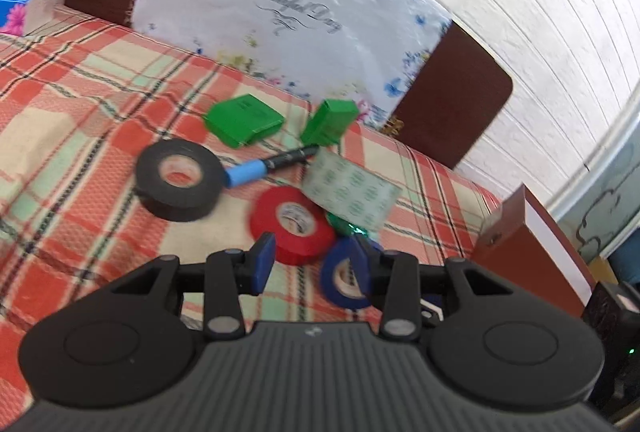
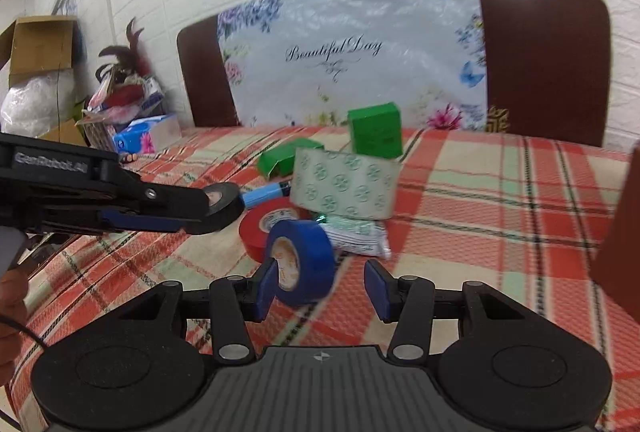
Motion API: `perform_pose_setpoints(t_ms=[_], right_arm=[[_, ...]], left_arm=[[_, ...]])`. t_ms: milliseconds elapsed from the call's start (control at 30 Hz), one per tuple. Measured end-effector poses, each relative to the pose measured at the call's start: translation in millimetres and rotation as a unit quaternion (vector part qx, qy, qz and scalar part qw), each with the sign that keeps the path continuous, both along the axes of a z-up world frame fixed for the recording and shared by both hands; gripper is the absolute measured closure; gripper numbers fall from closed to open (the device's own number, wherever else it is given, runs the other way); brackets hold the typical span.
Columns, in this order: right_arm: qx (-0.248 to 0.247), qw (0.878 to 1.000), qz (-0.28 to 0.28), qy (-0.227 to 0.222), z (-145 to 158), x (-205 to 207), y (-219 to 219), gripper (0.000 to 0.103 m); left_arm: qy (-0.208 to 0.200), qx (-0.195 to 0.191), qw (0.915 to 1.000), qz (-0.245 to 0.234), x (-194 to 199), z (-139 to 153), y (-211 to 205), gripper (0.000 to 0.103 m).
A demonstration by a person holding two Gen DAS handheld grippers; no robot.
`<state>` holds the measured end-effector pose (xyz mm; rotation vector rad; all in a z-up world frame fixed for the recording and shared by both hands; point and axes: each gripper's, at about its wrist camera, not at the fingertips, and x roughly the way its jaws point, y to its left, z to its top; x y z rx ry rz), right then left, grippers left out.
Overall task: Organize objects
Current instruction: 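Move the right gripper back over the tape rolls on the table, then grasp the blue tape roll with the right gripper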
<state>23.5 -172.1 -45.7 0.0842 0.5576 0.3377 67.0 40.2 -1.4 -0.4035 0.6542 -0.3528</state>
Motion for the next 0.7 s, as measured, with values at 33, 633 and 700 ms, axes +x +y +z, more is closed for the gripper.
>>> perform_pose_setpoints(t_ms=[33, 633, 700], right_arm=[[-0.003, 1.000, 0.004, -0.001, -0.4, -1.3, 4.7, 0.056], [-0.074, 0.993, 0.090, -0.015, -7.0, -30.2, 47.3, 0.041], [-0.071, 0.993, 0.095, -0.002, -11.0, -26.2, 48.8, 0.038]], left_arm=[[-0.001, 0.000, 1.0000, 0.004, 1.1, 0.7, 5.2, 0.060], [0.042, -0.009, 0.9976, -0.055, 4.1, -23.3, 11.8, 0.060], [0.050, 0.004, 0.9962, -0.071, 5.5, -27.3, 4.2, 0.060]])
